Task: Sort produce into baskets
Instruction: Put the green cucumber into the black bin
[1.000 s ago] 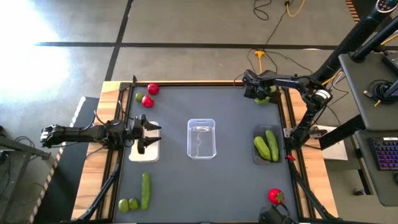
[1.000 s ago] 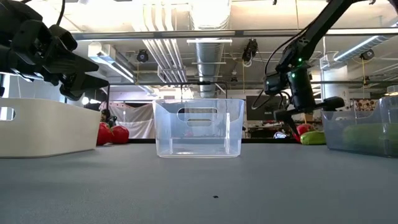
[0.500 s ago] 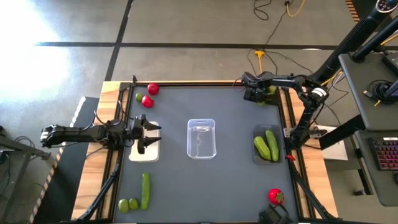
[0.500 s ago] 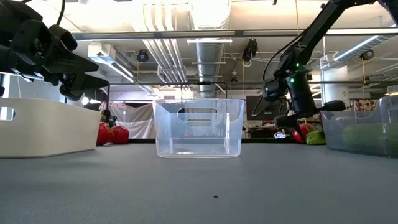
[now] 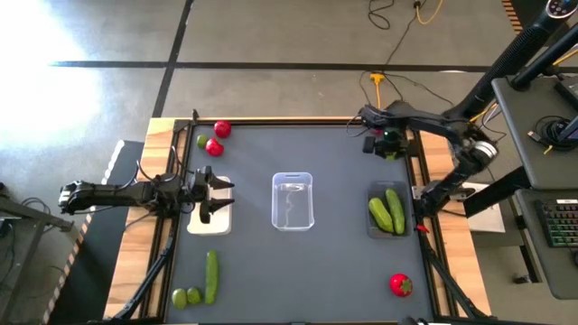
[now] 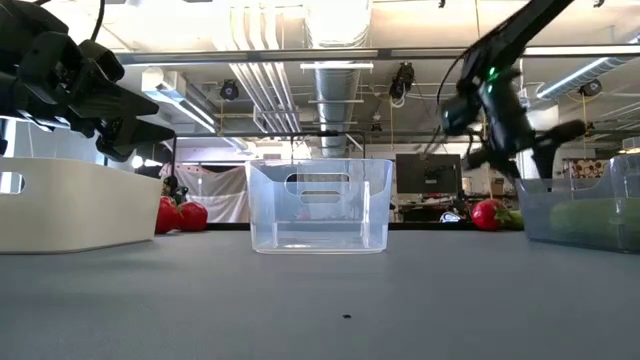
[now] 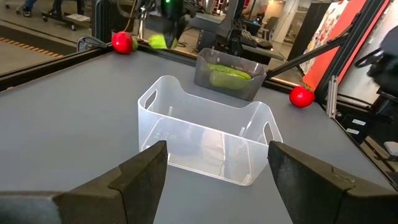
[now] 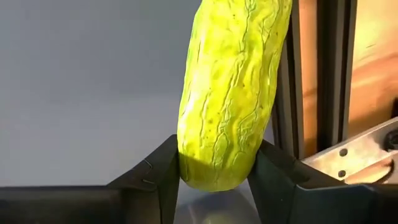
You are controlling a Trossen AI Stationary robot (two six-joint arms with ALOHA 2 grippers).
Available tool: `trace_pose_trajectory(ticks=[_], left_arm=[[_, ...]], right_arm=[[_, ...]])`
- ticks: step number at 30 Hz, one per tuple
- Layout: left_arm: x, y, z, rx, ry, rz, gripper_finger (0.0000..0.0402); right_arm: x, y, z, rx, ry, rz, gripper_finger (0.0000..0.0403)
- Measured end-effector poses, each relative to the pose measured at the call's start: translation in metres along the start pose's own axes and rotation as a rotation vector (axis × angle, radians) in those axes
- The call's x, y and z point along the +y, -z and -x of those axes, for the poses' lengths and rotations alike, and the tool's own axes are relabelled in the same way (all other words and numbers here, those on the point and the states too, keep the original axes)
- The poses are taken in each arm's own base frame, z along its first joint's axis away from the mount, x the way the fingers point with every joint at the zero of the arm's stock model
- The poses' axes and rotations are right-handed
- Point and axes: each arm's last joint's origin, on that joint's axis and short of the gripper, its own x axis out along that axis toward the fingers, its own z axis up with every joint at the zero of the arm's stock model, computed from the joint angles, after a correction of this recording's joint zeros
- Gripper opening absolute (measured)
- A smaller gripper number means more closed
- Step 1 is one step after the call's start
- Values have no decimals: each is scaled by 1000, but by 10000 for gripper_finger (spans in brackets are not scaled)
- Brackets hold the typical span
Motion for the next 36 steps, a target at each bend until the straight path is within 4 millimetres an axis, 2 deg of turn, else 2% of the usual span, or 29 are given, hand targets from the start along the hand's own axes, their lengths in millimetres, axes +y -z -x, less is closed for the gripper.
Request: trace_pose_trajectory(ticks=[3,6,10,14,20,24,28,36], left_arm=[[0,0,0,0,0,0,262],[0,0,0,0,0,0,262],[0,0,0,0,0,0,262],[0,0,0,0,0,0,262],[0,0,0,0,0,0,262],[0,0,0,1,1,0,262],[0,0,0,0,0,0,262],[0,0,0,0,0,0,262]], right_arm=[[-11,11,19,-33,-86,22,148],[-21,30,38,-74,-177,116,148],[-37,71,60,-100,-272,257,147],[-50,118,68,-94,-345,379,148],[-61,181,60,-4,-350,503,149],[-64,205,45,-5,-273,551,152],[-60,216,29,-30,-185,611,158],[-46,221,1,-62,-18,666,163]])
